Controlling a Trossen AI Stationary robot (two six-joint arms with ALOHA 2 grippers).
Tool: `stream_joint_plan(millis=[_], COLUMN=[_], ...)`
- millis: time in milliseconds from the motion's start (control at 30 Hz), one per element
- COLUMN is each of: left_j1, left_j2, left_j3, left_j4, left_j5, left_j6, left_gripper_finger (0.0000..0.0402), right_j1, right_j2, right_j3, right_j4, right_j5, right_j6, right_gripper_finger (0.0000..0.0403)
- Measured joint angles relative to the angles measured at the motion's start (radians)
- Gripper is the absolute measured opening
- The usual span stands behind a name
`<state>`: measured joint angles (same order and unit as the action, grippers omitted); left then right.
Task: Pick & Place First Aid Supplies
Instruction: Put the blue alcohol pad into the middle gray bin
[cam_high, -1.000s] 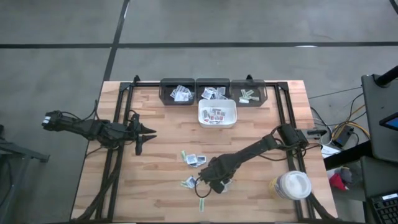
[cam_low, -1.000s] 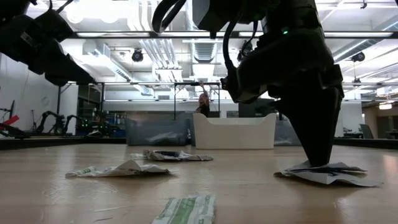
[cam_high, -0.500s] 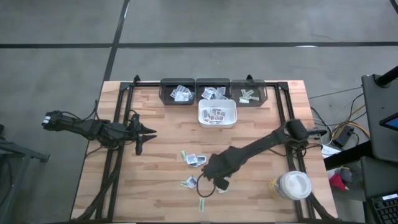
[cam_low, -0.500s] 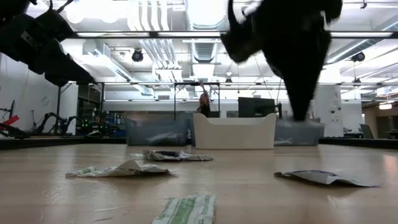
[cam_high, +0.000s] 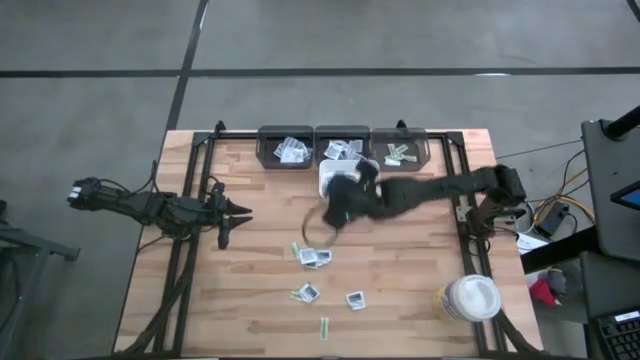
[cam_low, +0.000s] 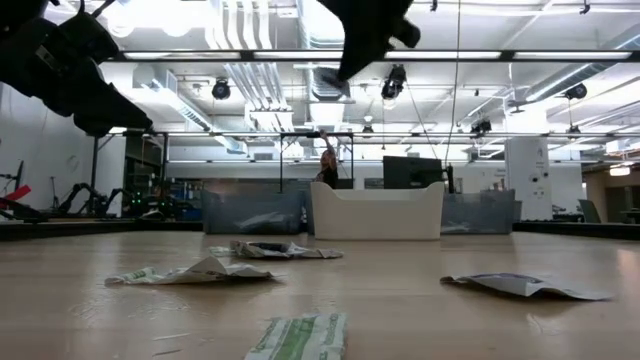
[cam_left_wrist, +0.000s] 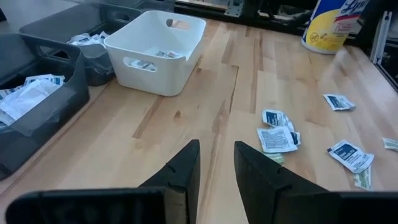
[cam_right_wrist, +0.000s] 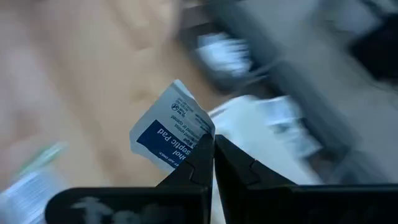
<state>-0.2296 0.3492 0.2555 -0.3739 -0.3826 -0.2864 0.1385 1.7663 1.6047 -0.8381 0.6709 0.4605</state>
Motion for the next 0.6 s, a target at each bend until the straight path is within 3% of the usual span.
stream_joint_plan(millis=[167, 400, 600], left_j1=[0.000, 0.000, 0.000], left_j2=[0.000, 0.000, 0.000], left_j3=[0.000, 0.000, 0.000], left_j4=[0.000, 0.000, 0.000], left_j5=[0.000, -0.003, -0.004], left_j6=[0.001, 0.001, 0.004], left_gripper_finger=[0.0094, 0.0094, 0.0094], right_j1=[-0.195, -0.491, -0.683], right_j2=[-0.024, 0.016, 0.058], right_j3=[0.000, 0.000, 0.000], right_j4=[0.001, 0.005, 0.007], right_j5=[-0.012, -0.273, -0.382], right_j6=[-0.021, -0.082, -0.163], right_gripper_finger=[0.0008, 0.0008, 0.0008])
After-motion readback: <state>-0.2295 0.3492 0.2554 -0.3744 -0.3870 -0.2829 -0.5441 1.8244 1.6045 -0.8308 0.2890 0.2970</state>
